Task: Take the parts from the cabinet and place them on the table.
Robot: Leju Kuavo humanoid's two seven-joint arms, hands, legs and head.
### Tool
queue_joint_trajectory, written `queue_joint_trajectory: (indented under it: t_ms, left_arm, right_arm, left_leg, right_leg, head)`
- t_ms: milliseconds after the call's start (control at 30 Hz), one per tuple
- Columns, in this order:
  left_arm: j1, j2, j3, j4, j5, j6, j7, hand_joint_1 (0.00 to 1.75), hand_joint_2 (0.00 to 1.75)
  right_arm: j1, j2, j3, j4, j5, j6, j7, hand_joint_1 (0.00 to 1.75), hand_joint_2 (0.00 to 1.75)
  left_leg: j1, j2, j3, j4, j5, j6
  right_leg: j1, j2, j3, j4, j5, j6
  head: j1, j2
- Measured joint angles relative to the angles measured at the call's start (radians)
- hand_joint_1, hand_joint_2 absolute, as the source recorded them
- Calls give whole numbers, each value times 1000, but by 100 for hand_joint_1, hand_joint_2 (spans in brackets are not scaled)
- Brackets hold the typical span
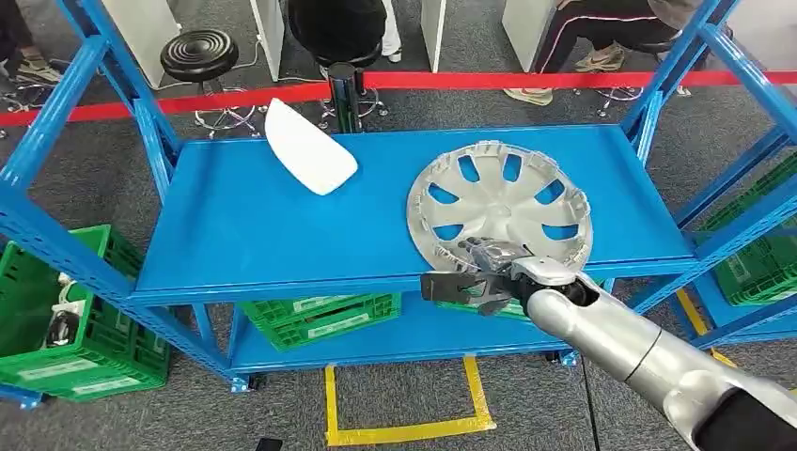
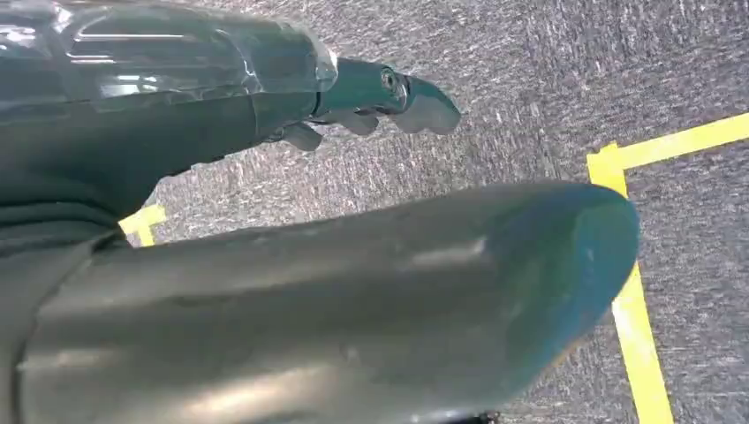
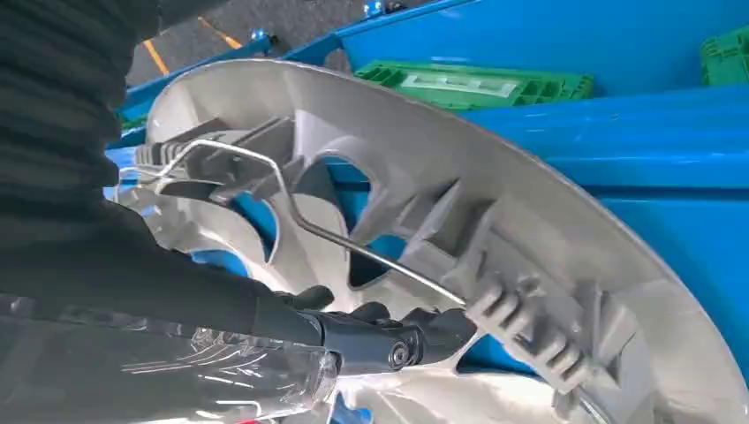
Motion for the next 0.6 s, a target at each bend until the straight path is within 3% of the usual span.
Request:
queue_joint_trajectory:
  t_ms: [33, 100, 133, 367, 400, 433, 500, 600]
  left_arm:
    - [0, 0, 0, 0, 1, 2, 0, 0, 0]
    - [1, 0, 0, 0, 2, 5, 0, 0, 0]
    - [1, 0, 0, 0, 2, 6, 0, 0, 0]
    - [2, 0, 0, 0, 7, 8, -5, 0, 0]
    - [2, 0, 0, 0, 7, 8, -6, 0, 0]
    - [2, 0, 0, 0, 7, 8, -6, 0, 0]
    - [2, 0, 0, 0, 8, 8, -6, 0, 0]
    - [4, 0, 0, 0, 11, 8, -6, 0, 0]
  right_arm:
    - [-2, 5, 3, 9, -1, 0, 0, 2, 175]
    - [-6, 13, 11, 25, -5, -2, -1, 47, 175]
    - [-8, 17, 16, 34, -9, -3, -4, 7, 175]
    - [-27, 35, 41, 74, -22, -22, -16, 5, 175]
    - [-30, 36, 44, 77, -22, -23, -16, 35, 175]
    - [-32, 37, 47, 80, -22, -23, -16, 35, 175]
    - [-34, 40, 52, 85, -24, -23, -16, 175, 175]
    - [-43, 42, 57, 94, -36, -27, -19, 175, 175]
  left_leg:
    - [0, 0, 0, 0, 0, 0]
    - [0, 0, 0, 0, 0, 0]
    - [0, 0, 0, 0, 0, 0]
    - [0, 0, 1, 0, 0, 0]
    - [0, 0, 1, 0, 0, 0]
    - [0, 0, 1, 0, 0, 0]
    - [0, 0, 2, 0, 0, 0]
    - [0, -1, 2, 0, 0, 0]
  right_leg:
    - [0, 0, 0, 0, 0, 0]
    - [0, 0, 0, 0, 0, 0]
    - [0, 0, 0, 0, 0, 0]
    - [0, 1, 0, 0, 0, 0]
    - [0, 1, 0, 0, 0, 0]
    - [0, 1, 0, 0, 0, 0]
    - [0, 1, 0, 0, 0, 0]
    - [0, 1, 1, 0, 0, 0]
  head:
    - [0, 0]
    - [0, 0]
    - [0, 0]
    - [0, 0]
    - [1, 0]
    - [1, 0]
    - [0, 0]
    - [1, 0]
